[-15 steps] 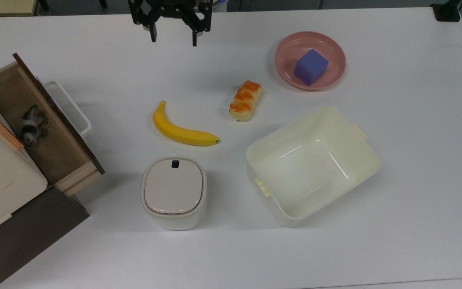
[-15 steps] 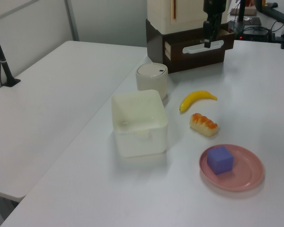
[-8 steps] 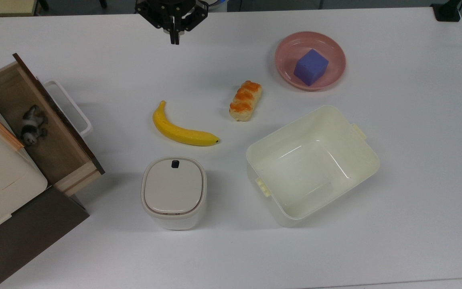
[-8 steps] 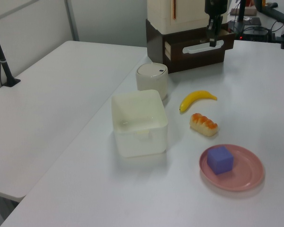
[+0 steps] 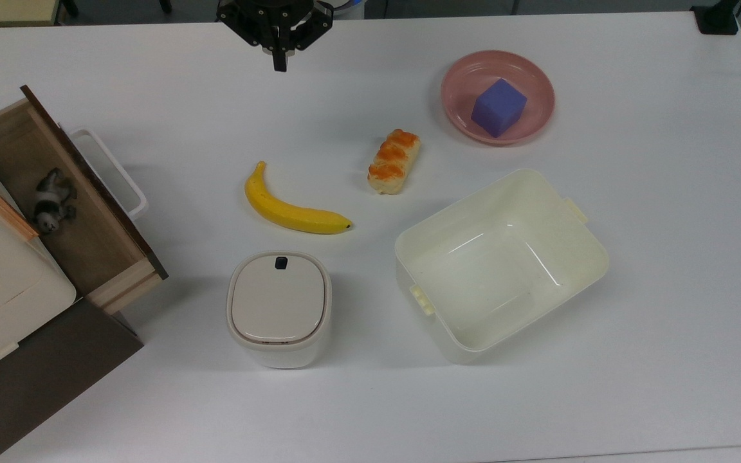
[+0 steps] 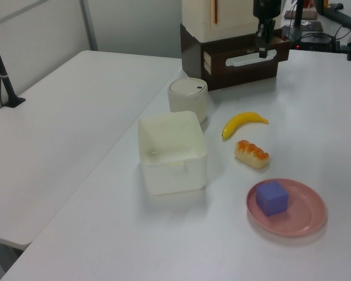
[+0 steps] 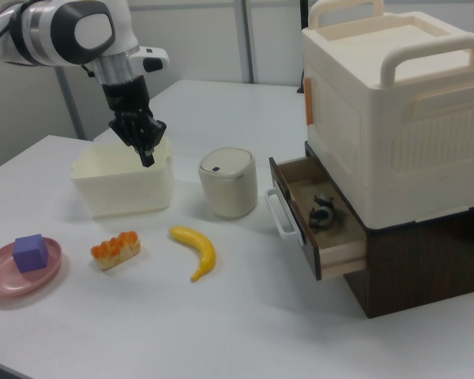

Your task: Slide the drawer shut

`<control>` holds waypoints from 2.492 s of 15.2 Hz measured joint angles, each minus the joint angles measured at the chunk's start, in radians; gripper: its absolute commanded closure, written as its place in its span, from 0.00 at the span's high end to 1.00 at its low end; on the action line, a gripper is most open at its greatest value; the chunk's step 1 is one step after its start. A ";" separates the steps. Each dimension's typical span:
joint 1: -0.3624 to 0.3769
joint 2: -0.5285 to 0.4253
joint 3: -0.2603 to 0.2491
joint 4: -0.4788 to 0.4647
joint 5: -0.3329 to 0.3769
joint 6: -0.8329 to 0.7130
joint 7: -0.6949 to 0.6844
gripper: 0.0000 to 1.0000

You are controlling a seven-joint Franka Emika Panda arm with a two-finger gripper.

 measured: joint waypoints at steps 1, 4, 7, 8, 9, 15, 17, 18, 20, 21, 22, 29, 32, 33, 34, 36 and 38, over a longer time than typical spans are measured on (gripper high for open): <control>0.000 0.003 -0.003 0.000 0.000 0.000 0.000 0.00; -0.029 0.028 -0.010 -0.001 0.009 0.000 0.014 0.00; -0.073 0.085 -0.014 -0.002 0.013 0.029 0.074 0.00; -0.088 0.106 -0.014 -0.002 0.013 0.051 0.097 0.00; -0.105 0.125 -0.015 -0.002 0.013 0.075 0.117 0.00; -0.193 0.200 -0.016 -0.004 0.014 0.203 0.250 0.00; -0.215 0.209 -0.017 -0.009 0.014 0.234 0.313 0.00; -0.224 0.211 -0.017 -0.015 0.014 0.254 0.351 0.00; -0.241 0.216 -0.017 -0.032 0.014 0.290 0.425 0.00; -0.248 0.219 -0.017 -0.042 0.014 0.303 0.452 0.00; -0.253 0.224 -0.017 -0.050 0.014 0.315 0.473 0.00; -0.291 0.264 -0.018 -0.058 0.014 0.399 0.536 0.00; -0.299 0.275 -0.018 -0.056 0.014 0.423 0.542 0.00; -0.299 0.280 -0.018 -0.055 0.014 0.436 0.543 0.00; -0.300 0.285 -0.018 -0.053 0.014 0.448 0.544 0.00; -0.307 0.300 -0.018 -0.047 0.014 0.467 0.544 0.00; -0.311 0.319 -0.019 -0.023 0.014 0.474 0.544 0.00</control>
